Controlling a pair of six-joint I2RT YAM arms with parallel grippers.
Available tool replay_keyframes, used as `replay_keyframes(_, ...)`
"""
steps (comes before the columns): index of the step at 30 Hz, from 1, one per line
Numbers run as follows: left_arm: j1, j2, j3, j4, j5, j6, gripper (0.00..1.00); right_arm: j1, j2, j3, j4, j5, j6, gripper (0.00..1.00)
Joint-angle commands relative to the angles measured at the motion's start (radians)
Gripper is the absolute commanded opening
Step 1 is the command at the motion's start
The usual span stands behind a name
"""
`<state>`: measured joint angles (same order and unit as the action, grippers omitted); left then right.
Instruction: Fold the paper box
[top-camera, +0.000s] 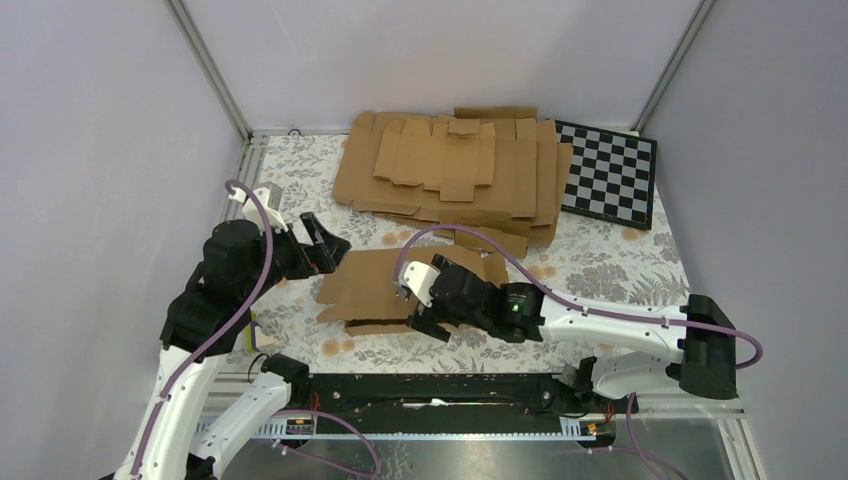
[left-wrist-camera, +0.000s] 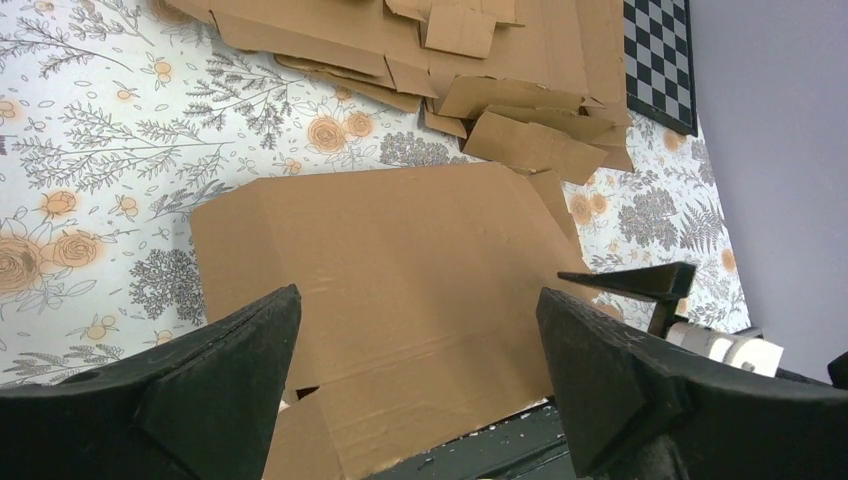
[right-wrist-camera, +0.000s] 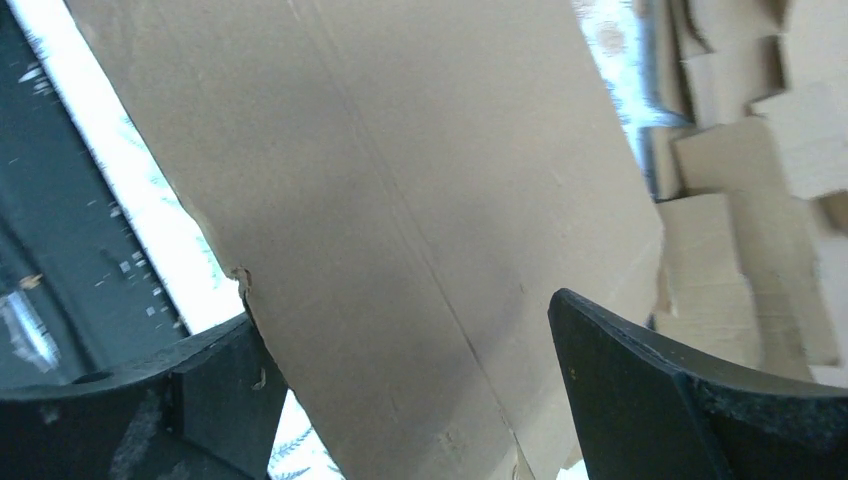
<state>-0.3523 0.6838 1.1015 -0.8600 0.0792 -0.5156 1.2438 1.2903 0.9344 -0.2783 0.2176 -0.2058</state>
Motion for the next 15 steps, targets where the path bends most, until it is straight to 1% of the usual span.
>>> replay_keyframes(1, 0.003, -0.012, -0.005, 0.039, -0.015, 0.038, 0.95, 0.006, -0.027, 0.067, 0.119, 0.216, -0.007, 1.00)
replay_keyframes(3, 0.003, -0.005, 0.004, 0.037, -0.013, 0.041, 0.95, -0.010, -0.032, 0.082, 0.157, 0.213, -0.002, 1.00)
replay_keyframes(6, 0.003, 0.014, 0.030, 0.039, 0.006, 0.051, 0.95, -0.044, 0.006, 0.142, 0.149, 0.204, 0.009, 1.00)
replay_keyframes(11, 0.003, 0.041, 0.073, 0.036, 0.012, 0.093, 0.95, -0.132, 0.124, 0.267, 0.095, 0.219, 0.050, 1.00)
replay_keyframes(15, 0.003, 0.064, 0.150, -0.013, -0.013, 0.102, 0.95, -0.222, 0.211, 0.358, 0.085, 0.206, 0.104, 1.00)
